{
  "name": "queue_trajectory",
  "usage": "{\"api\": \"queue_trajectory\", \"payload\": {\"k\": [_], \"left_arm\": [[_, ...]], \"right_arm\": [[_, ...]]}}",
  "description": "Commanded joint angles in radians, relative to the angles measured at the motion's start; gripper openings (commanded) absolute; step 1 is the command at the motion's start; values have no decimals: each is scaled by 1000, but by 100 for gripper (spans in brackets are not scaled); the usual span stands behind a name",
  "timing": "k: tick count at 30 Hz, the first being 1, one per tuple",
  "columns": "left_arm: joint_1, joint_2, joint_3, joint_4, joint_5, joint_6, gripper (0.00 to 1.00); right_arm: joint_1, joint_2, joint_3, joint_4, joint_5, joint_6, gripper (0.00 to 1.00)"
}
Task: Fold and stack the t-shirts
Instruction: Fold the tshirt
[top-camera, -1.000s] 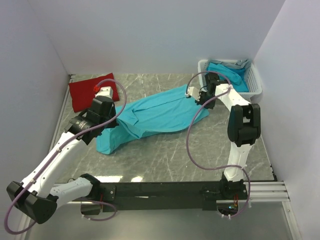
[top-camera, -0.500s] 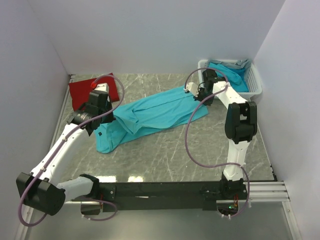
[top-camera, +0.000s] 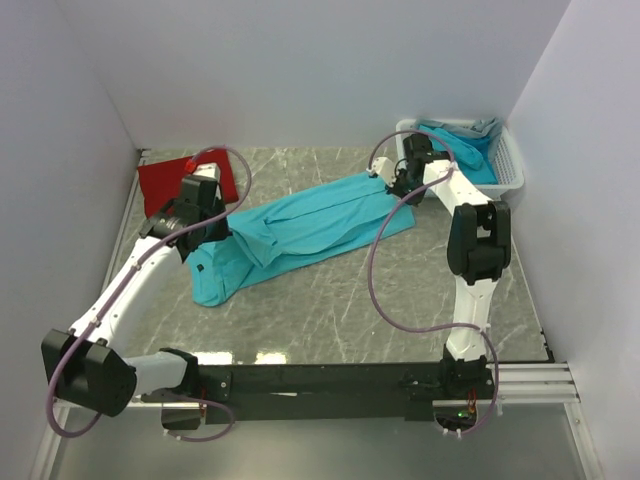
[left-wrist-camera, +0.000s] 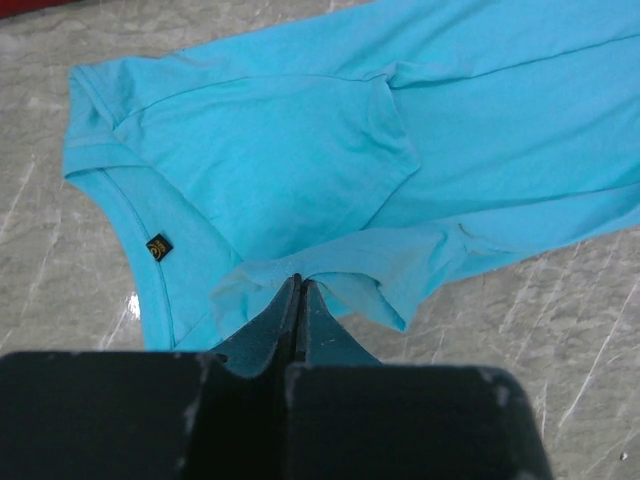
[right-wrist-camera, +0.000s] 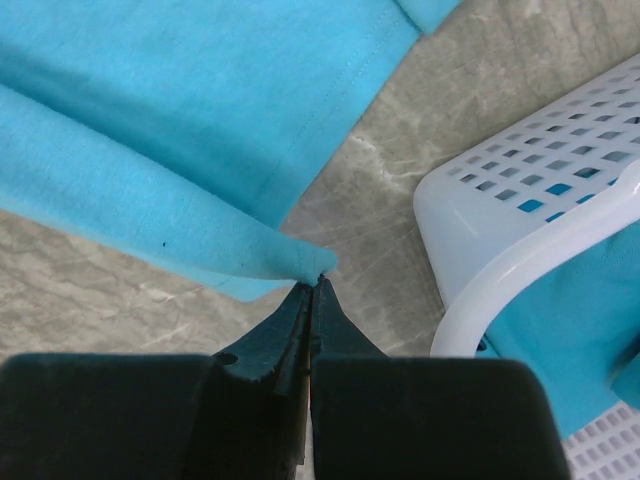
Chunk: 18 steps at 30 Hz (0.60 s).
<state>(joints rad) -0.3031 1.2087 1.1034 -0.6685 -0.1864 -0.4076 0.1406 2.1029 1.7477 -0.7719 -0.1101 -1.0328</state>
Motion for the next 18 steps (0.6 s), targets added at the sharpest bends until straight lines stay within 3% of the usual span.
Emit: {"api": "queue_trajectory", "payload": {"k": [1,18], "left_arm": [[5,14,67,46,15,19,0],[32,118,154,50,-39,26,0]], "right_arm": [[11,17,45,25,24,30,0],[19,49,68,60,69,68,0]]}}
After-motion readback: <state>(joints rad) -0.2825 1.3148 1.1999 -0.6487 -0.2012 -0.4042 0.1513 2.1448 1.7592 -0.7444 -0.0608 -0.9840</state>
